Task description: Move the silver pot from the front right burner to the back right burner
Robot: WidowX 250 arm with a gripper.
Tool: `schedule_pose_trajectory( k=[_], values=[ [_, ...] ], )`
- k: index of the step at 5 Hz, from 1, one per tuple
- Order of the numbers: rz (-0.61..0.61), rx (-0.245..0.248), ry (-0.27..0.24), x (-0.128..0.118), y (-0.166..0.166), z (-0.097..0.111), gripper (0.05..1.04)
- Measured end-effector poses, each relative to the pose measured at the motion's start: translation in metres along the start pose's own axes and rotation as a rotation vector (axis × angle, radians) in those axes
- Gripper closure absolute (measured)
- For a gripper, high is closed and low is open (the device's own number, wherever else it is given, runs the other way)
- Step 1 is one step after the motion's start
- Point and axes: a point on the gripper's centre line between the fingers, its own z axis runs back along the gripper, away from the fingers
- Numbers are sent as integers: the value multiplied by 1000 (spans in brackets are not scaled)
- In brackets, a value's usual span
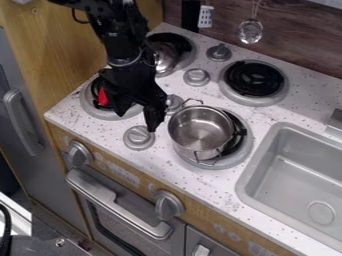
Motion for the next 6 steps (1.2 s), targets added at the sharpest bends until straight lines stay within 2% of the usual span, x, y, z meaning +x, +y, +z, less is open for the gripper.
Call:
schedule_pose_trajectory(
  k=[1,2,4,5,6],
  values=[
    [2,-10,27,-5,-2,-7,85],
    [11,-42,53,5,-9,-22,86],
    [24,-38,53,36,-35,-52,85],
    [38,-14,78,48,-34,-71,85],
    [69,79,91,50,-26,-82,85]
  ],
)
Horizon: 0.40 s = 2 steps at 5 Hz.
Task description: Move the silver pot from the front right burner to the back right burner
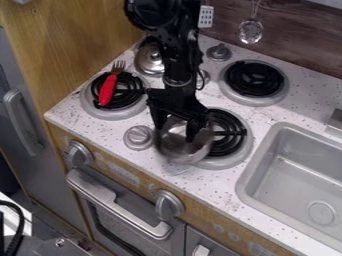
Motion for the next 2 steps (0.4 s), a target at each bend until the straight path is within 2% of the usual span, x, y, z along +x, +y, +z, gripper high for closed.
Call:
schedule_pose_trajectory(
  k=[1,2],
  values=[
    [-14,41,13,-2,5,0,85],
    [-13,36,-8,-1,4,-2,85]
  ],
)
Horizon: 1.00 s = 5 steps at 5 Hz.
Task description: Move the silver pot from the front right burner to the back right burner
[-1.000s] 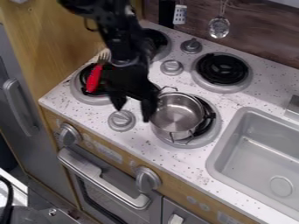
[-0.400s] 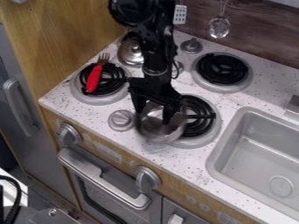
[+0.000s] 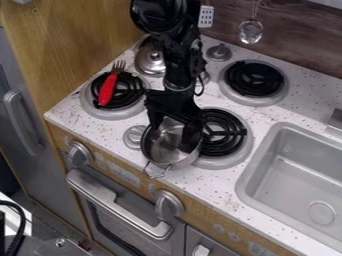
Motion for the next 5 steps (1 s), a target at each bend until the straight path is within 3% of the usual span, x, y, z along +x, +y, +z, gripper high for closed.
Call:
schedule_pose_trajectory(
  k=[1,2,3,4,5],
  values=[
    [-6,3,-27,-2,1,11,85],
    [-17,-7,-210,17,-11,54,85],
    [-58,-26,-266,21,-30,76,85],
    [-77,-70,-205,8,-49,70,85],
    [-75,-103,-71,-10,-60,29,85]
  ],
)
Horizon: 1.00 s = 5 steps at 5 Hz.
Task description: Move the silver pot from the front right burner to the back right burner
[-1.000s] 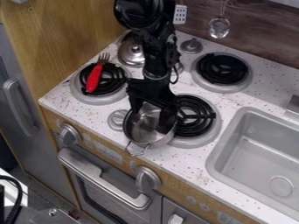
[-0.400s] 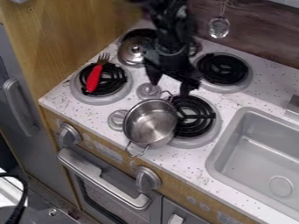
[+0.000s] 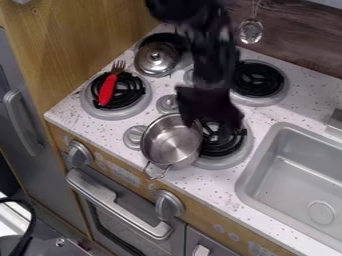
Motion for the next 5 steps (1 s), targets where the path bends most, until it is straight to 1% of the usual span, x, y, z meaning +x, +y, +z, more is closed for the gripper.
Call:
schedule_pose_trajectory(
  k=[1,2,3,4,5],
  values=[
    [23,34,64,-6,12,-15,85],
    [32,38,136,-18,20,-37,122],
    [-27,36,155,-20,20,-36,399],
    [-121,30,72,-8,13,-26,692],
    [-254,28,-10,11,4,-14,916]
  ],
)
